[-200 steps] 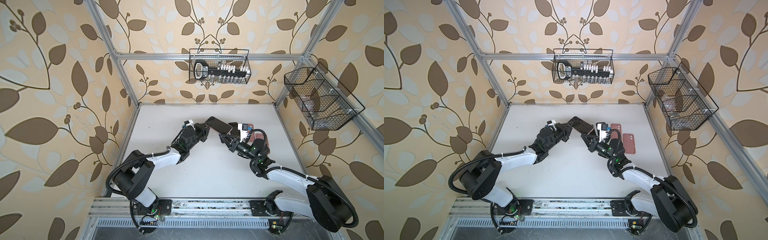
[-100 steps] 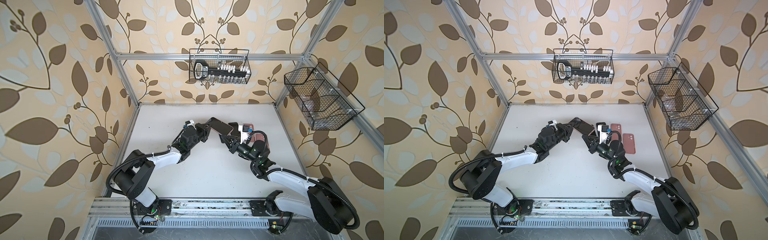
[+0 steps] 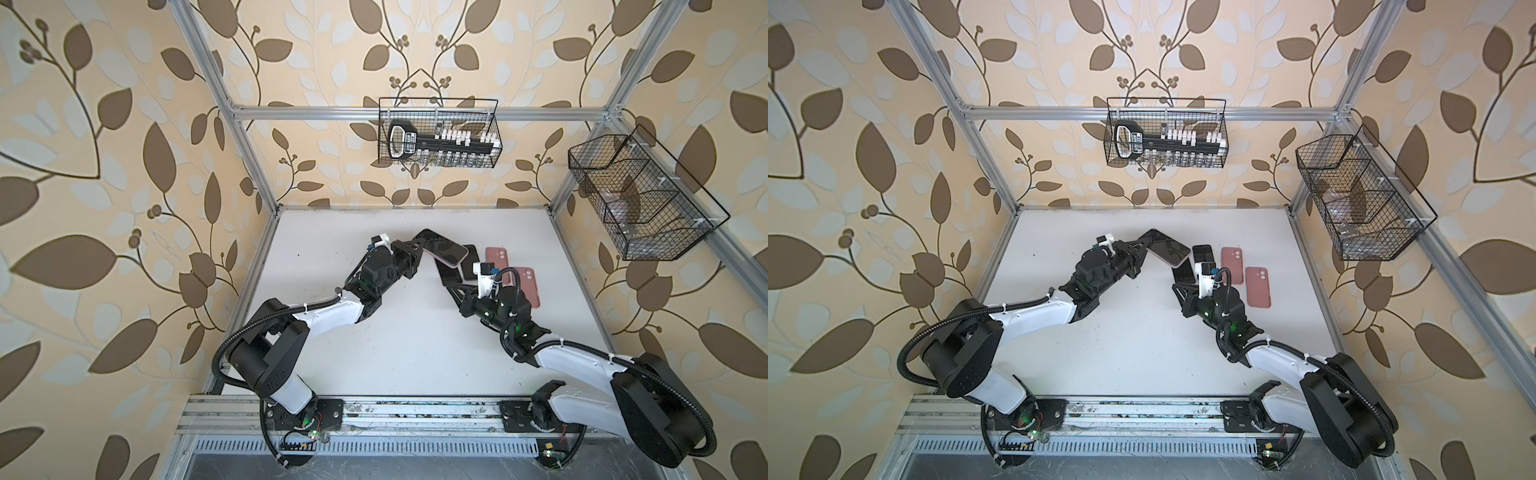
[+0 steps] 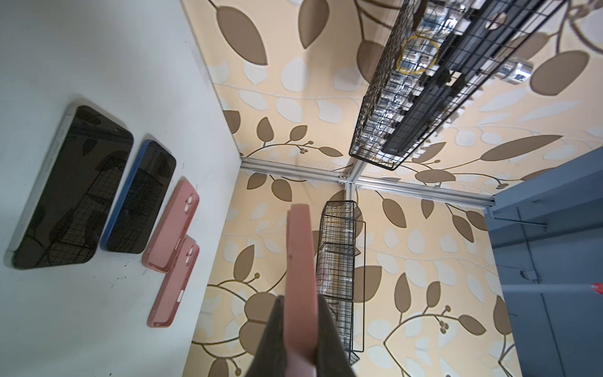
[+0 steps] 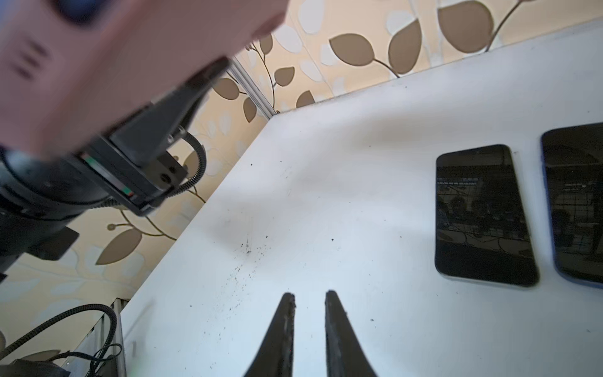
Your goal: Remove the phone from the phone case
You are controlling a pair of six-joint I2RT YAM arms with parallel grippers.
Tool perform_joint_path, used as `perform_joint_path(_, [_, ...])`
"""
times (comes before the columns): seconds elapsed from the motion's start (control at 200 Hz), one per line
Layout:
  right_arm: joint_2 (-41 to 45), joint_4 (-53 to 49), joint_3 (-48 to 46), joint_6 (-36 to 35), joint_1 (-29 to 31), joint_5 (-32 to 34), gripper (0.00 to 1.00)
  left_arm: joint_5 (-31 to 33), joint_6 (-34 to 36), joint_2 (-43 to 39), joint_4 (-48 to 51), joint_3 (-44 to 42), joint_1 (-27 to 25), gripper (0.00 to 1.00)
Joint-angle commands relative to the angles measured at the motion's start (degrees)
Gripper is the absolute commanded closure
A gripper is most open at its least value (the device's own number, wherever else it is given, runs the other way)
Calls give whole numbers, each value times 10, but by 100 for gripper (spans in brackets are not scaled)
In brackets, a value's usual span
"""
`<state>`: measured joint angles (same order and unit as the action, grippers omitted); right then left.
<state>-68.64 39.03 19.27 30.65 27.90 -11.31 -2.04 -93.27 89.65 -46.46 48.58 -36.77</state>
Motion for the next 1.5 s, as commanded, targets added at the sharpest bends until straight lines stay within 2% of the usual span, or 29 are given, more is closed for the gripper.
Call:
perform_joint_path(0.0, [0, -4, -4, -10, -7, 2, 81, -4, -8, -21, -74, 26, 1, 100])
perform_joint_path(0.16, [17, -2, -7, 4, -29, -39, 81, -4, -1, -23, -74, 21, 1, 100])
perform_joint_path(0.465, [42, -53, 23, 14, -94, -178, 77, -13, 28, -18, -64, 21, 8, 100])
perform_joint_path(0.565, [51, -57, 35, 29, -112, -229, 70, -14, 37, -15, -64, 20, 10, 100])
perform_joint_path(0.63, [56, -79, 53, 34, -113, -255, 60, -13, 38, -11, -64, 20, 10, 100])
perform_joint_path(0.77, [60, -55, 69, 70, -109, -290, 56, -19, 36, -3, -63, 29, 10, 100])
perform_joint_path(0.98, [51, 13, 78, 147, -106, -299, 56, -27, 25, 14, -73, 37, 10, 100])
perform_joint_path(1.495, [16, 44, 95, 182, -103, -259, 57, -38, 4, 12, -94, 39, 8, 100])
